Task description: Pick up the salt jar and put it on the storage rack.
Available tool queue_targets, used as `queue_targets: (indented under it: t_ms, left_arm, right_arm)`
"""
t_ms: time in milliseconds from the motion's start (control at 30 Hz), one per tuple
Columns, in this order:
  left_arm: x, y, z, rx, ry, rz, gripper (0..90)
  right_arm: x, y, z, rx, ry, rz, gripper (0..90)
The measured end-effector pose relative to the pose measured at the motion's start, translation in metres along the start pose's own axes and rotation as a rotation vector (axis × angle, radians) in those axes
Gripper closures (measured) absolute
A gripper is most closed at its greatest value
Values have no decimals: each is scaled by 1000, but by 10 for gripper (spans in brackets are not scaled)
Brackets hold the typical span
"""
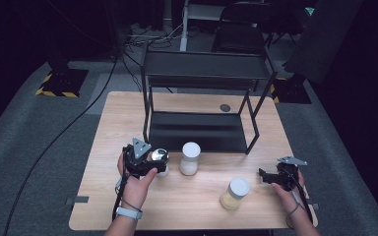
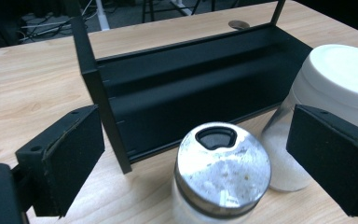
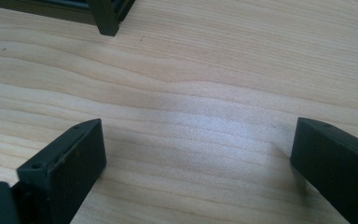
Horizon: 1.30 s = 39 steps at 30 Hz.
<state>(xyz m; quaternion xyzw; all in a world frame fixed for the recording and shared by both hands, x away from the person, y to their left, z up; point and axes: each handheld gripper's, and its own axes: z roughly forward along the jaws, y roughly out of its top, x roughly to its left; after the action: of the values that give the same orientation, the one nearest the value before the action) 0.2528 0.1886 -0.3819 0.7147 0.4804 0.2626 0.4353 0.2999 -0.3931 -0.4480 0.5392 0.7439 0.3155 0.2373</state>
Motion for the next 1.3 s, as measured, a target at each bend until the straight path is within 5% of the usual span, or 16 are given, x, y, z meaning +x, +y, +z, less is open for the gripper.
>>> queue_targets:
  t_ms: [367, 967, 1300]
  left_arm:
    - [-5, -1, 18, 30, -5, 9, 45]
    - [-9, -27, 39, 96, 7, 20, 78]
    - [-6, -34, 44, 109, -18, 2, 204]
  right_arm:
    - [0, 0, 0, 0, 1, 1, 28]
    - [0, 0, -1, 0, 3, -1, 28]
    - [0, 0, -1, 0, 3, -1, 28]
